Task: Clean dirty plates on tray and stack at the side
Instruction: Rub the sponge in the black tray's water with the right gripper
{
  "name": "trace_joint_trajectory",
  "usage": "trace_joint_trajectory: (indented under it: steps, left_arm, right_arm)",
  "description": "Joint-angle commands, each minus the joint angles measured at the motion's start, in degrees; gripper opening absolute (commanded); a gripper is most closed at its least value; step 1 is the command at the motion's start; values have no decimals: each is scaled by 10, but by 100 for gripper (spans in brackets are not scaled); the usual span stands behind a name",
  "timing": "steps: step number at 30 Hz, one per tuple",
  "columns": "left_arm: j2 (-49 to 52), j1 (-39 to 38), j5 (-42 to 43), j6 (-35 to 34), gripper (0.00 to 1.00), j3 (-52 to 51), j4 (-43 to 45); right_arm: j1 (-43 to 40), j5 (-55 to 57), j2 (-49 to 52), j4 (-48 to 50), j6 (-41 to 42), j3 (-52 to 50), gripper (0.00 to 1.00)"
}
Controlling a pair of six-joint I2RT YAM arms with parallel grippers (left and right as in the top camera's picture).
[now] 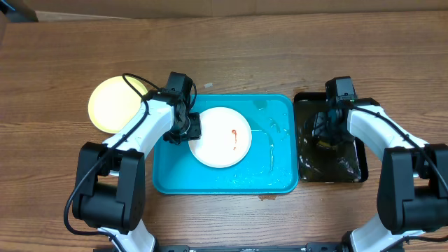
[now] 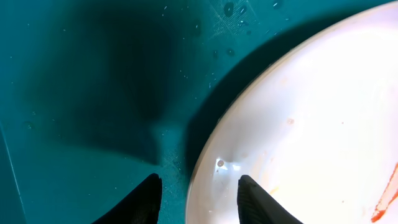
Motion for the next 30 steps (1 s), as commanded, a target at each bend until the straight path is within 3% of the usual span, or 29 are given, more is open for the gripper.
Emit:
trace_joint_trajectory:
  steps: [1, 2, 4, 5, 6, 7, 8, 9, 10, 19, 20, 23, 24, 26, 28, 30]
  left_arm:
    - [-3, -6, 7, 9, 43, -3, 0]
    - [-3, -7, 7, 9, 42, -3, 0]
    - [-3, -7, 7, 9, 42, -3, 0]
    - [-3, -7, 7, 9, 42, -3, 0]
    - [-3, -7, 7, 9, 42, -3, 0]
    - [-3, -7, 7, 9, 42, -3, 0]
    - [-3, -7, 7, 9, 42, -3, 0]
    - [-3, -7, 7, 9, 42, -3, 0]
    - [-3, -7, 7, 9, 42, -3, 1]
    - [-3, -7, 7, 9, 41, -3, 0]
    - [-3, -7, 7, 9, 42, -3, 0]
    - [-3, -7, 7, 9, 42, -3, 0]
    - [-3, -7, 7, 9, 41, -3, 0]
    - [-3, -7, 7, 9, 41, -3, 0]
    - [-3, -7, 7, 9, 41, -3, 0]
    - [-3, -7, 7, 9, 41, -3, -1]
  right_arm:
    - [1, 5, 2, 7, -5, -7, 53]
    - [1, 5, 2, 6, -5, -7, 44]
    - [1, 5, 2, 7, -5, -8, 6]
    - [1, 5, 2, 7, -5, -8, 4]
    - [1, 5, 2, 7, -5, -8, 4]
    - [1, 5, 2, 9, -5, -8, 10]
    - [1, 5, 2, 17, -5, -8, 62]
    - [1, 6, 2, 26, -6, -8, 70]
    - [1, 7, 2, 35, -6, -8, 71]
    - [1, 27, 2, 91, -5, -9, 70]
    - [1, 26, 2, 91, -5, -9, 62]
    - [1, 26, 2, 93, -5, -9, 9]
    - [1, 25, 2, 93, -5, -9, 4]
    - [1, 17, 2, 97, -5, -8, 4]
    - [1, 14, 1, 92, -6, -5, 23]
    - [1, 14, -3, 53, -5, 13, 27]
